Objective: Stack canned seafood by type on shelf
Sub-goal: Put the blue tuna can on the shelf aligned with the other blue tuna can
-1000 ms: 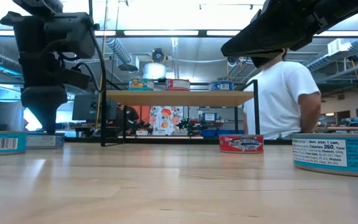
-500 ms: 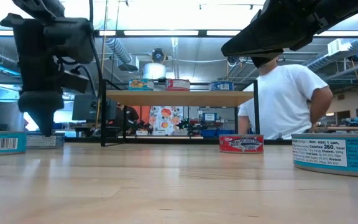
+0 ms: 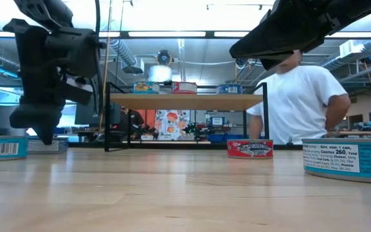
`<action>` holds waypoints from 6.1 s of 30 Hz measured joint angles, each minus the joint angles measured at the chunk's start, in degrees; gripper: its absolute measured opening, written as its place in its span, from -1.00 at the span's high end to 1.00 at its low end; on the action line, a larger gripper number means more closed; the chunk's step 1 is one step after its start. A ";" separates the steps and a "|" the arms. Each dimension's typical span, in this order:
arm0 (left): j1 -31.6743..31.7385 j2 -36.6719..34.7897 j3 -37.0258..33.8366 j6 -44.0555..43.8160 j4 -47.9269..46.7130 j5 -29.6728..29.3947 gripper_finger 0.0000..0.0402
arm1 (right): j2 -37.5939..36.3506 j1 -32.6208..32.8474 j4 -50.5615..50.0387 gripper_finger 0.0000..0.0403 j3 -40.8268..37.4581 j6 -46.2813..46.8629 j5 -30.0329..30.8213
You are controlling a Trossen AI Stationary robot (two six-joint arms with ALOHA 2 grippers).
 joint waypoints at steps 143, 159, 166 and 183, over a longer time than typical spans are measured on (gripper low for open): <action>-13.58 -0.02 -18.20 43.49 111.60 16.48 0.77 | 7.48 -5.29 -61.98 0.32 38.14 -18.92 31.84; -13.58 -0.02 -18.20 42.00 111.43 16.48 0.77 | 7.37 -11.92 -68.39 0.32 38.14 -24.73 39.43; -13.60 -0.02 -18.20 41.83 111.23 16.48 0.77 | 7.37 -17.95 -71.01 0.31 38.12 -24.72 39.02; -13.60 -0.02 -18.20 41.65 111.23 16.48 0.77 | 7.37 -31.43 -71.47 0.29 38.14 -24.59 29.59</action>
